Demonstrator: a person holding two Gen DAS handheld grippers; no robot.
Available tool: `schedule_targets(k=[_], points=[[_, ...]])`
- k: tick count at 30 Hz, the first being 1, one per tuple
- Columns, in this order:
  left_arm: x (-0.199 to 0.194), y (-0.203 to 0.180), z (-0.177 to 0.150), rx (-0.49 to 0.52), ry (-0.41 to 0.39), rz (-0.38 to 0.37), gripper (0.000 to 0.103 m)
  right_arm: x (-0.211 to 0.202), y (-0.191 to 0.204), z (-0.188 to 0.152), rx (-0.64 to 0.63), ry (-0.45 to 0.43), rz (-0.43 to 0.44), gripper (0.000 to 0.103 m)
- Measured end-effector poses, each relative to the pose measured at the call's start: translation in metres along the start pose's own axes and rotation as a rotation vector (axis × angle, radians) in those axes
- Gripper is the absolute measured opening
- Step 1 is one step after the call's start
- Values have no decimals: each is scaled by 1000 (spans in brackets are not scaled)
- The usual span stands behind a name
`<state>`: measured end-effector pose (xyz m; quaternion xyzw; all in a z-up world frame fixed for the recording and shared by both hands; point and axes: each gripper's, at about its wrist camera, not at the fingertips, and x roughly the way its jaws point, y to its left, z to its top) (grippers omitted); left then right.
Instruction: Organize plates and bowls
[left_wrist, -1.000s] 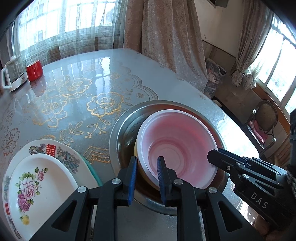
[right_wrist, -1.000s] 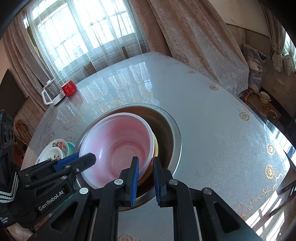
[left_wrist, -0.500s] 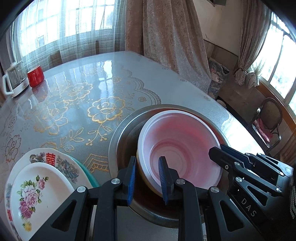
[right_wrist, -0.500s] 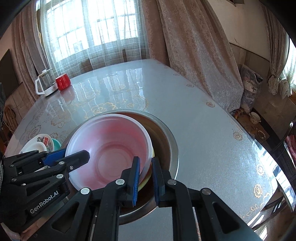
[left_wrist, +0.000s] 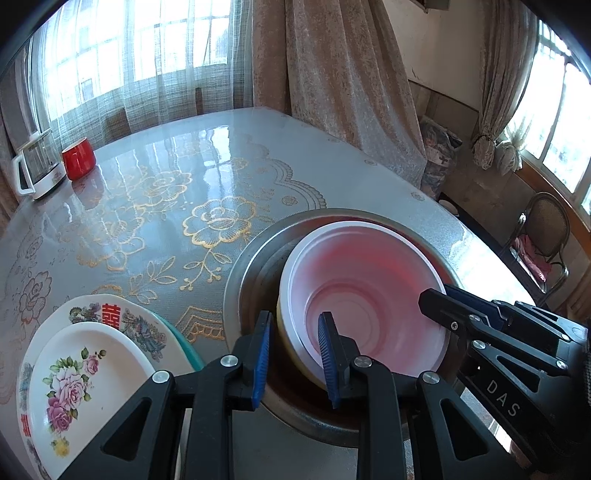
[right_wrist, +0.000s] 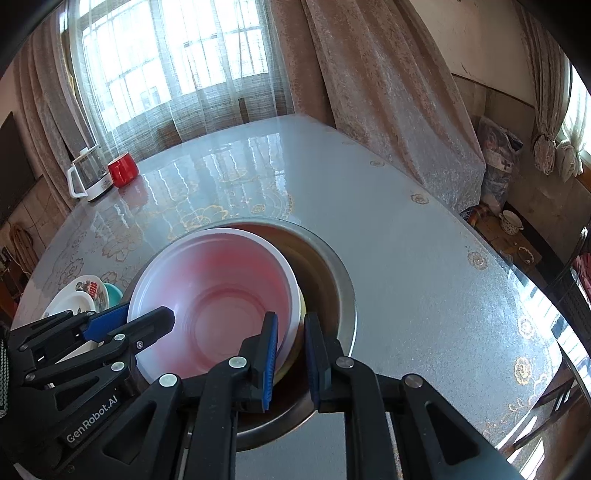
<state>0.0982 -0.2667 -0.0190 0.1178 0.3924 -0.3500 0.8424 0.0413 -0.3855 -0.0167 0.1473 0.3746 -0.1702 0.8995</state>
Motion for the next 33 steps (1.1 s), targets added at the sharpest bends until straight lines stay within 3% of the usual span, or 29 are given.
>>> schedule_targets(k=[16,33], points=[[-25,9,-5,-14,-57,-2,29,-13,5,-1,29,-19,-5,28],[-42,13,-16,-37,-73,35,29,-20,13,-11,4,-30,11,29]])
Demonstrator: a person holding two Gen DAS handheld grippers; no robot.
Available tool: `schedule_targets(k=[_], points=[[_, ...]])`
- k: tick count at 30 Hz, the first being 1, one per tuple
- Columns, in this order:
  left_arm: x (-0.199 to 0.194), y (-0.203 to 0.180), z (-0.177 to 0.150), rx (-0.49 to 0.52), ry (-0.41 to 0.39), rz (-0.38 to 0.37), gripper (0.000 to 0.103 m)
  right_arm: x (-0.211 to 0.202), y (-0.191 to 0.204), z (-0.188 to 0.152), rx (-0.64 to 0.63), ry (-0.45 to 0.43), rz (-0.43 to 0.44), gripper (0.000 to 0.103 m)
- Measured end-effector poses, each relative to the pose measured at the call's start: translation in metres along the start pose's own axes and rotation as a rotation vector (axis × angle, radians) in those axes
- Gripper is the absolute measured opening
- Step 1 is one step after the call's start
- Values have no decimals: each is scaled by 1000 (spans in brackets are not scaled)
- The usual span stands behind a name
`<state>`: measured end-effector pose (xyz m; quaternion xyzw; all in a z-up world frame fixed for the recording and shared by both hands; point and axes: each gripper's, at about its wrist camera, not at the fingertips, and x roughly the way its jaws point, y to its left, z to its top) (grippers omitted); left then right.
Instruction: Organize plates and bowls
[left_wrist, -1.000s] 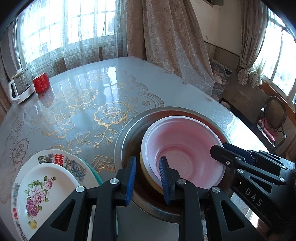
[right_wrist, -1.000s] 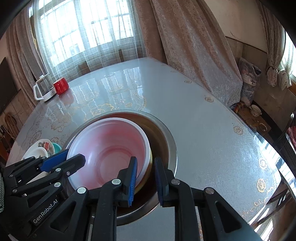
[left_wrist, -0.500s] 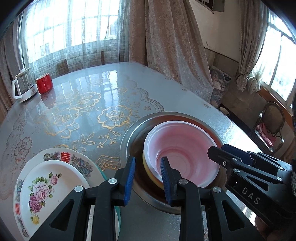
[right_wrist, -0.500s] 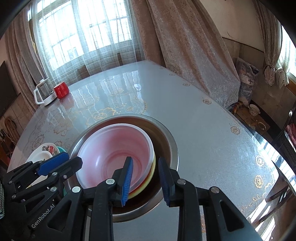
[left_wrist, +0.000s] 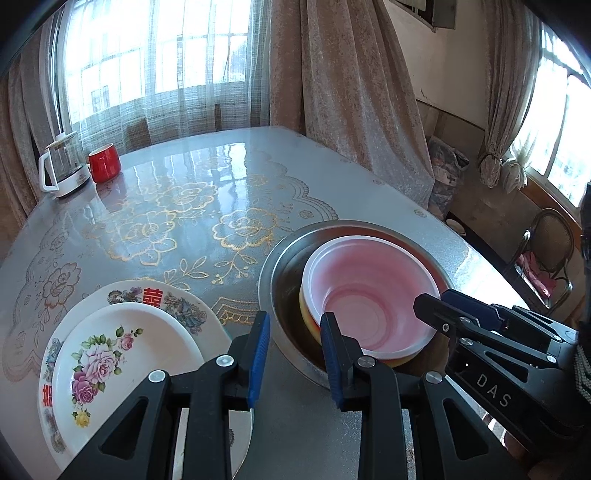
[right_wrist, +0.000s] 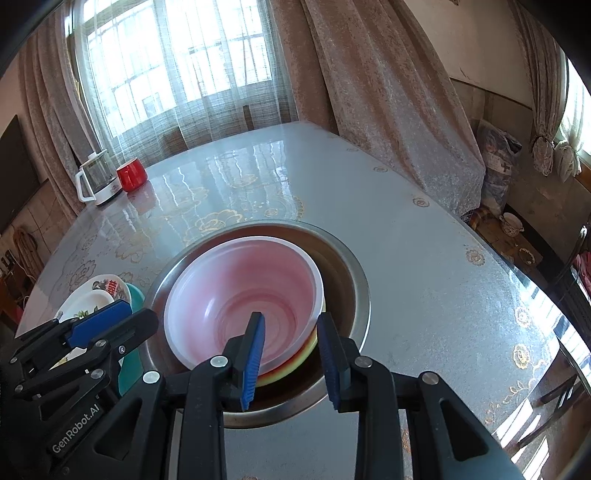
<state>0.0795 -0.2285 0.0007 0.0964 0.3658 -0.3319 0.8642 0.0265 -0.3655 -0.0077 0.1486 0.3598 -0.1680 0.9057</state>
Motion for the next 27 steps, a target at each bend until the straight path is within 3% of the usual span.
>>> schedule_targets(k=[15,27], points=[[-5,13,-14,-33,20,-12,29,-11,-15,-2,61,-16,-3,31],[25,42,25,-116,86,-73,34,2,-47,1,197,9,29,35]])
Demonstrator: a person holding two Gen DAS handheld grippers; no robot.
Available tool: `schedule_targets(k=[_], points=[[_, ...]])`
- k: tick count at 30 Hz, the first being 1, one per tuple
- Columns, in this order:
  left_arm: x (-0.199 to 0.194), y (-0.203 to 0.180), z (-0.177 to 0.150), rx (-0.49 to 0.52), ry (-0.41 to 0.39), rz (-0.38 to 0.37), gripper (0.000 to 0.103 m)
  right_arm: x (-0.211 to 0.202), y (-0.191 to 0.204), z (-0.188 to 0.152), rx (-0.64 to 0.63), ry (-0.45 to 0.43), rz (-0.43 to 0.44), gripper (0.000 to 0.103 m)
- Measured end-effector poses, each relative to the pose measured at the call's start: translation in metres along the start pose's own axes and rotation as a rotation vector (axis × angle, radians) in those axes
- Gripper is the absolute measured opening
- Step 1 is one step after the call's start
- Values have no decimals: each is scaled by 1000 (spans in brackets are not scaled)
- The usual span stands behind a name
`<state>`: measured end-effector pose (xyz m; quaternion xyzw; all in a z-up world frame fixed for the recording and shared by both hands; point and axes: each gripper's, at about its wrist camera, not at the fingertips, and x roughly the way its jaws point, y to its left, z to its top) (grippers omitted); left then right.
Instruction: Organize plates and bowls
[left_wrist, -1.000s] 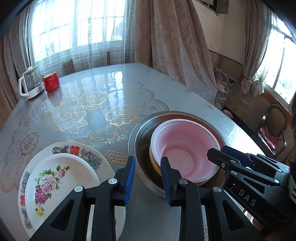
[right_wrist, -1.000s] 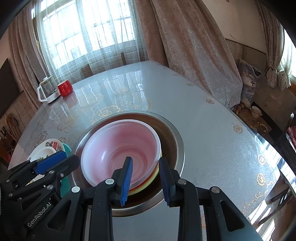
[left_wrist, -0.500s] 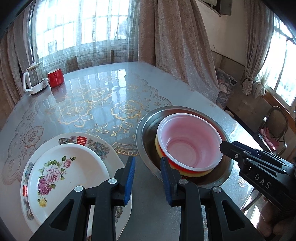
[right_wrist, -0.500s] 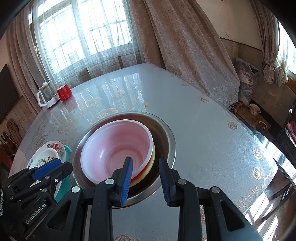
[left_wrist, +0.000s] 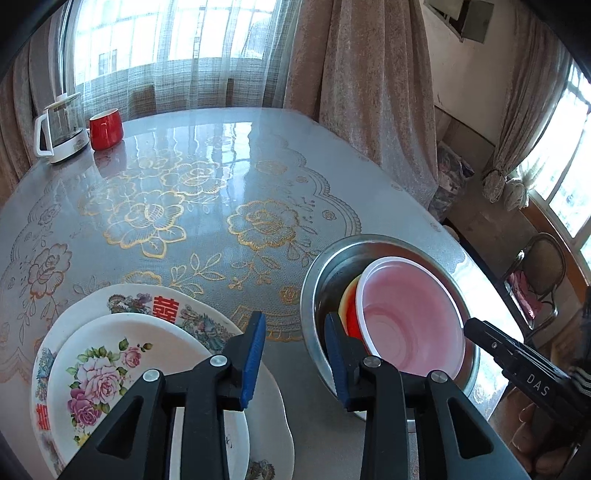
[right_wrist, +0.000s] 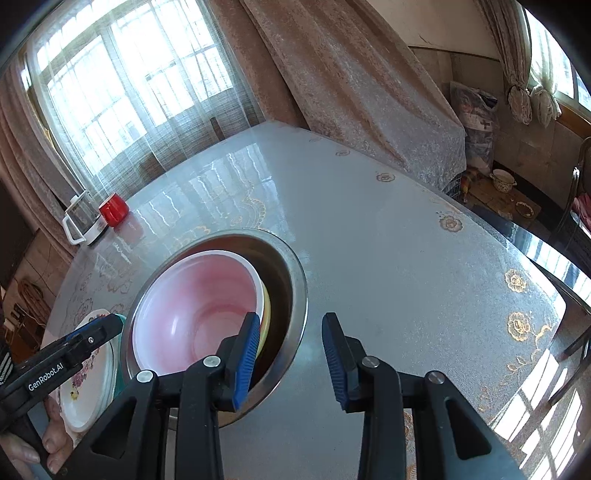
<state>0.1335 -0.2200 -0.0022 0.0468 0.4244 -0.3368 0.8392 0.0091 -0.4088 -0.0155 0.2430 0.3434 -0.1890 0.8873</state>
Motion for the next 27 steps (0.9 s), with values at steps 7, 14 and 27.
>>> schedule_targets(k=[7,14,27], points=[[26,-10,14,41,66,-42,32,7,-10,6,75,34,96,35],[37,-8,17,21,93,-135,31,26,-25,5,196,127,252,35],[5,-20,9,79,-17,-121,31,17,-13,3,72,78,186,33]])
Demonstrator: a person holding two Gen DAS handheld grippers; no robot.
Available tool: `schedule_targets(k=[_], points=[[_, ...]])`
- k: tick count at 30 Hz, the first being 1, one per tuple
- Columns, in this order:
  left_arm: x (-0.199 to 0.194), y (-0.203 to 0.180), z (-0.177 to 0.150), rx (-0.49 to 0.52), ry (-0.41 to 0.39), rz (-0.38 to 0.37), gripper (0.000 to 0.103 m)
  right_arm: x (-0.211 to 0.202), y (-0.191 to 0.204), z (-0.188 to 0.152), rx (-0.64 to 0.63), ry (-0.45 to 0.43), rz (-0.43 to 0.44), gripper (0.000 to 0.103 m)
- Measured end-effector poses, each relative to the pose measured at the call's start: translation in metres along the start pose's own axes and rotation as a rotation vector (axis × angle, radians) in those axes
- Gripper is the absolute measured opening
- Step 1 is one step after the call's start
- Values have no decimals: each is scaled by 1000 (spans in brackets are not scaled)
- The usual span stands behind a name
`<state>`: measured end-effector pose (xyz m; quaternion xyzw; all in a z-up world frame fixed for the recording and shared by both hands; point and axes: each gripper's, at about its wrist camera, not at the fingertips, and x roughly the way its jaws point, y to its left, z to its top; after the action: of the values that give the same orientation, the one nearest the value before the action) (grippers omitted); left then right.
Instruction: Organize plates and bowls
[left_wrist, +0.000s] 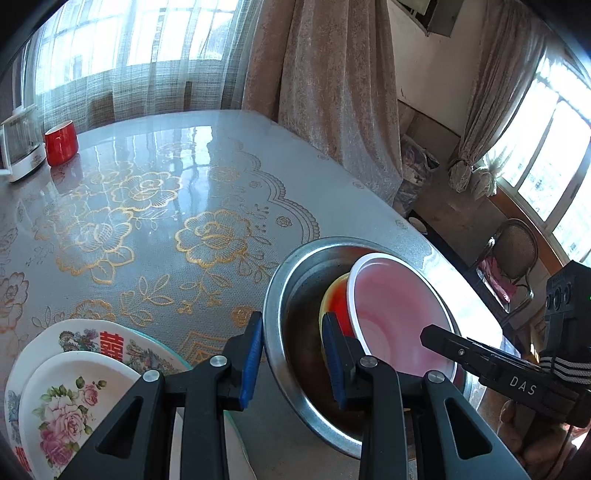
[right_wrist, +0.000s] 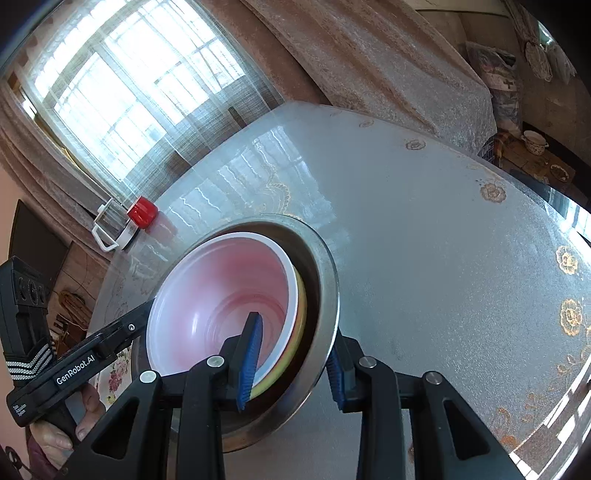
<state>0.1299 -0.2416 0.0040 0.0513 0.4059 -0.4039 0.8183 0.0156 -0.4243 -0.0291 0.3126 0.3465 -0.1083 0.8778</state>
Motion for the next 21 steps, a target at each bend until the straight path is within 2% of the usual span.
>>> schedule_targets(k=[4,10,21], points=[[-18,0,-6,11,-37,25,31,-7,11,3,-49,-21,-1,33],[-50,18,-14,-24,-87,56,31,-10,35,6,-111,-23,44,32],[-120,75,-48,-129,-187,174,31,6,115,-10,-285,35,157,32]])
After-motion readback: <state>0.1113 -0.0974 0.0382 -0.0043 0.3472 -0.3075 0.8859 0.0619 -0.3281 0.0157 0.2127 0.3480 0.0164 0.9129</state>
